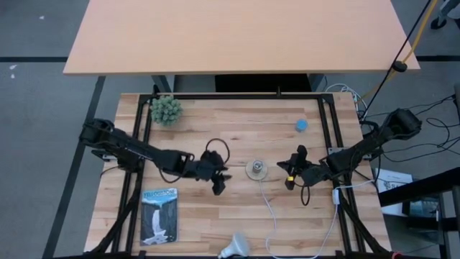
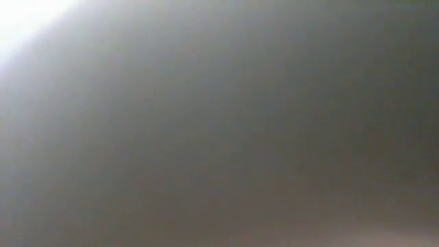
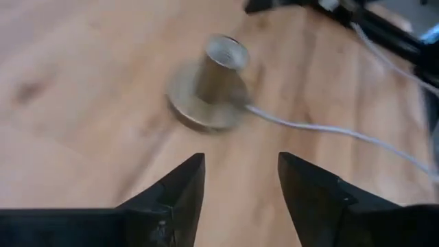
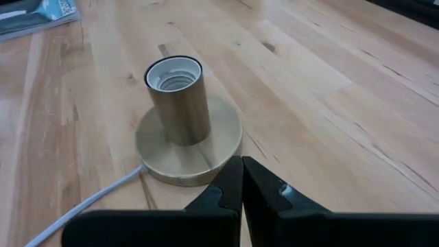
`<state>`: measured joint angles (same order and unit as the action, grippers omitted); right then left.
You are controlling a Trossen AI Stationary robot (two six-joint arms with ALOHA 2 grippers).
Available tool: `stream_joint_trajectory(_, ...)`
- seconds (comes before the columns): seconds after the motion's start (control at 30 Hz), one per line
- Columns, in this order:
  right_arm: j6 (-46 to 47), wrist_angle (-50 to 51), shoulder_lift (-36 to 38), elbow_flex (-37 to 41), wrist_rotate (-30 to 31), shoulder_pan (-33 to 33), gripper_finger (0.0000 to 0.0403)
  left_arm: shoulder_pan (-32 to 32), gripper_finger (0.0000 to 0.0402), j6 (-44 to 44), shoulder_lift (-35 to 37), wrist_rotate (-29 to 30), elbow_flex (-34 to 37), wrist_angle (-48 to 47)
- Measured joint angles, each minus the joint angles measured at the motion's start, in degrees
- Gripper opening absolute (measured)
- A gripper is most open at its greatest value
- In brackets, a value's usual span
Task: Screw lightbulb
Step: Insert the lightbulb into the lamp
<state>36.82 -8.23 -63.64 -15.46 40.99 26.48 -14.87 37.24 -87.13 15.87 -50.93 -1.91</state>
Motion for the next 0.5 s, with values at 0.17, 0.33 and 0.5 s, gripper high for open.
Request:
stream_joint_trajectory(0.17,0.0,0.1,0.0,0.0,0.0,0.0,0.0000,-4.0,0.0179,4.8,-0.8,-0.7,-5.8,-13.8)
stream_joint_trajectory(0.33,0.0,1.2,0.0,0.0,0.0,0.0,0.0000,-5.2,0.0174,7.5,-3.5,-6.9,-12.8,-24.6)
stream_joint_trajectory(0.5,1.0,2.3,0.0,0.0,-0.4,0.0,0.0000,-6.7,0.0174,9.6,-7.9,-9.8,-16.4,-25.0)
